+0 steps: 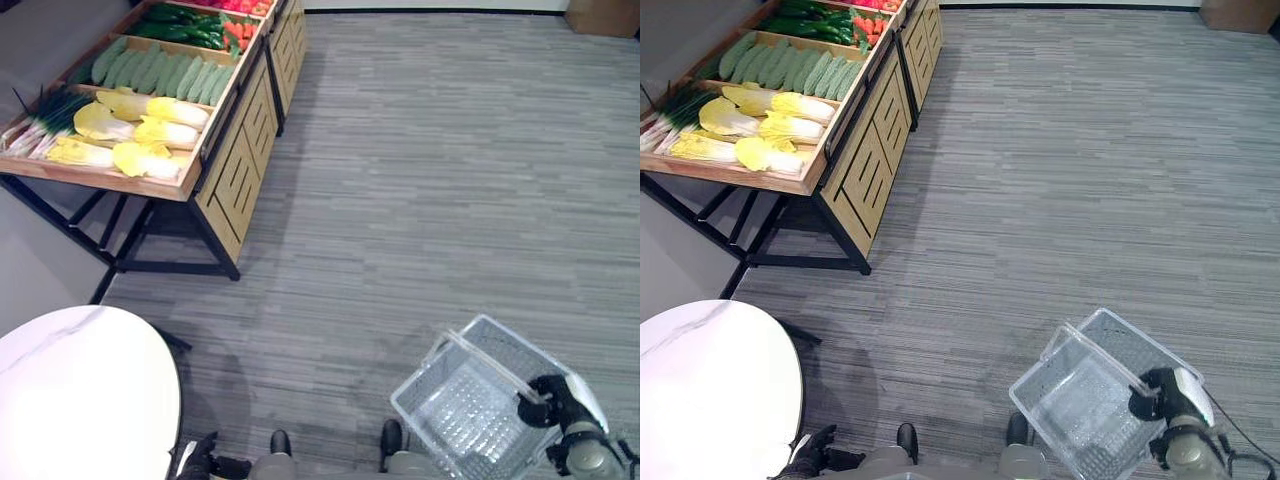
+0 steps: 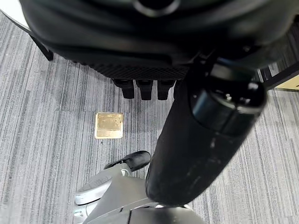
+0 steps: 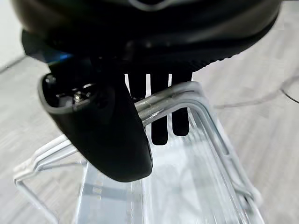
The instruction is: Get the vegetables into the basket
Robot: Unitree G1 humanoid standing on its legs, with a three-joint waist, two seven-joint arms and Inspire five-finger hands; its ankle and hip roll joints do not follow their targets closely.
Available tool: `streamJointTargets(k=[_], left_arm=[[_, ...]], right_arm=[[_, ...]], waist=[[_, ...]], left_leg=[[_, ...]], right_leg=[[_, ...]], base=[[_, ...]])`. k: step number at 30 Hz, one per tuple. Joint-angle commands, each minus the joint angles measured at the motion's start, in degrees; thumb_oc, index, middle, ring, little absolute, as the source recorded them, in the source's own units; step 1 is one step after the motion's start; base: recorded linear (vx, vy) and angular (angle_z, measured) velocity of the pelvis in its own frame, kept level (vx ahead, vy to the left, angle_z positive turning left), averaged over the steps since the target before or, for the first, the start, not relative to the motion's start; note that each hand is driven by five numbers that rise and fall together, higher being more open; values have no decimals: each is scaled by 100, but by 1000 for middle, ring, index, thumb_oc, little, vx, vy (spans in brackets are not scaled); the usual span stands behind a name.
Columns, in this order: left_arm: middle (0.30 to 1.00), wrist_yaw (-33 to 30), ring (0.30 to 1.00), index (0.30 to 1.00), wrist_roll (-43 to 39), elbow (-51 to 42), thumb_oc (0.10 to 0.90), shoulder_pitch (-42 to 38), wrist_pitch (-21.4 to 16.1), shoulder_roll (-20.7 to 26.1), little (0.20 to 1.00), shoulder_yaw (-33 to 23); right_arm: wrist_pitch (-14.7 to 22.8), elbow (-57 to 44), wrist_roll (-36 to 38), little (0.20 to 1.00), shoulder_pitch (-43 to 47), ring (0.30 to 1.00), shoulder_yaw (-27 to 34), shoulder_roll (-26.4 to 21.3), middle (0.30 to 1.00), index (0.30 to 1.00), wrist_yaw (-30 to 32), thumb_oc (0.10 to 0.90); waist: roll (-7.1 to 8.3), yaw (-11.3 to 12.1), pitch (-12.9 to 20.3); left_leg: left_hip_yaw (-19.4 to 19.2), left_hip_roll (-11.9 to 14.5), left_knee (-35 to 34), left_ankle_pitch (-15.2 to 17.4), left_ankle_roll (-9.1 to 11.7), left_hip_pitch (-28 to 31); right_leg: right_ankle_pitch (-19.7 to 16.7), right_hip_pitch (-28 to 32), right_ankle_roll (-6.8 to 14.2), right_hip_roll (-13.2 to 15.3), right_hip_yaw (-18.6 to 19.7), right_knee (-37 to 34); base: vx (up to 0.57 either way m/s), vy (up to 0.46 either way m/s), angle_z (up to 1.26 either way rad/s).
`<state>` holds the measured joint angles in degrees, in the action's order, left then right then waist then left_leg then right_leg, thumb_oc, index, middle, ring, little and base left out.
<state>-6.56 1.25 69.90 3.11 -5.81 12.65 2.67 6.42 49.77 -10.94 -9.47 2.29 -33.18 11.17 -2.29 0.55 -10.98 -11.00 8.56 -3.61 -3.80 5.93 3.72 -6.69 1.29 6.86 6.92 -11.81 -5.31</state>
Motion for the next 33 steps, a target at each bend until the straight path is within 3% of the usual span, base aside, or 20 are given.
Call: streamJointTargets(k=[1, 13, 17, 20, 23, 26, 27, 29, 30, 32, 33], left_arm=[[1000, -142, 1000, 1000, 29, 312, 900, -158, -55, 83, 1000, 141], [1000, -282, 1000, 1000, 38, 161, 900, -175, -60, 62, 1000, 301], [1000, -387, 1000, 1000, 8, 48, 900, -305, -42, 109, 1000, 400], [1000, -425, 1000, 1000, 43, 34, 900, -377, -40, 151, 1000, 467], [1000, -427, 1000, 1000, 33, -13, 900, -448, -49, 155, 1000, 526], [1000, -457, 1000, 1000, -85, -64, 900, -465, -49, 136, 1000, 526], [1000, -493, 1000, 1000, -161, -23, 900, -491, -55, 147, 1000, 497], [1000, -516, 1000, 1000, -181, 2, 900, -481, -56, 158, 1000, 470], [1000, -561, 1000, 1000, -180, 53, 900, -484, -71, 173, 1000, 476], [1000, -634, 1000, 1000, -171, 149, 900, -494, -74, 190, 1000, 449], [1000, -634, 1000, 1000, -171, 150, 900, -494, -75, 192, 1000, 449]], right_arm=[[181, 234, 375, 300, 651, 300, 342, -211, 300, 300, 527, 400], [83, 1215, 547, 300, 709, 300, 117, 241, 300, 300, 629, 400], [62, 1250, 677, 300, 841, 300, 31, 377, 300, 300, 699, 400], [70, 1305, 714, 300, 872, 300, -30, 438, 300, 300, 756, 400], [101, 1319, 751, 300, 842, 300, -7, 414, 300, 300, 807, 400], [92, 1196, 713, 300, 738, 300, 6, 356, 300, 300, 821, 400], [87, 1238, 745, 300, 732, 300, 43, 319, 300, 300, 861, 400], [85, 1192, 747, 300, 721, 300, 27, 331, 300, 300, 881, 400], [78, 1282, 765, 300, 757, 300, 12, 297, 300, 300, 937, 400], [99, 1266, 784, 300, 786, 300, -94, 353, 300, 300, 975, 400], [99, 1266, 784, 300, 786, 300, -95, 355, 300, 300, 975, 400]], waist=[[379, 82, 145], [374, 85, 139], [307, 57, -15], [303, 41, -86], [346, 34, -198], [389, 95, -383], [413, 171, -426], [439, 193, -421], [383, 278, -409], [339, 428, -400], [347, 431, -415]], left_leg=[[332, -257, -8, -26, -206, -4], [390, -223, -18, -11, -180, 56], [437, -102, 109, -26, -181, -72], [518, -27, 341, -19, -147, -196], [664, -12, 1275, 11, -80, -577], [1055, -264, 2157, -198, -54, -1092], [1151, -467, 1903, -187, -115, -1520], [1125, -464, 1708, -162, -151, -1623], [1126, -283, 1203, -524, -141, -1876], [1355, -154, 410, -919, -29, -2041], [1346, -160, 391, -925, -30, -2011]], right_leg=[[-25, 123, -5, 28, 312, 104], [57, 125, -45, -25, 383, 205], [359, -275, -150, -92, 433, 911], [468, -336, -224, -181, 452, 1033], [542, -278, -333, -217, 407, 1079], [669, -168, -431, -204, 424, 1205], [688, -89, -393, -175, 447, 1138], [707, -48, -366, -164, 476, 1093], [767, 73, -323, -219, 552, 993], [947, 376, -300, -299, 759, 924], [953, 395, -299, -290, 763, 923]], base=[[29, -15, 5], [12, -6, 1], [-40, -64, -2], [9, -142, -1], [33, -175, 7], [109, -103, 35], [139, -27, 10], [213, 24, -15], [333, 100, -30], [422, 155, -39], [383, 147, -10]])
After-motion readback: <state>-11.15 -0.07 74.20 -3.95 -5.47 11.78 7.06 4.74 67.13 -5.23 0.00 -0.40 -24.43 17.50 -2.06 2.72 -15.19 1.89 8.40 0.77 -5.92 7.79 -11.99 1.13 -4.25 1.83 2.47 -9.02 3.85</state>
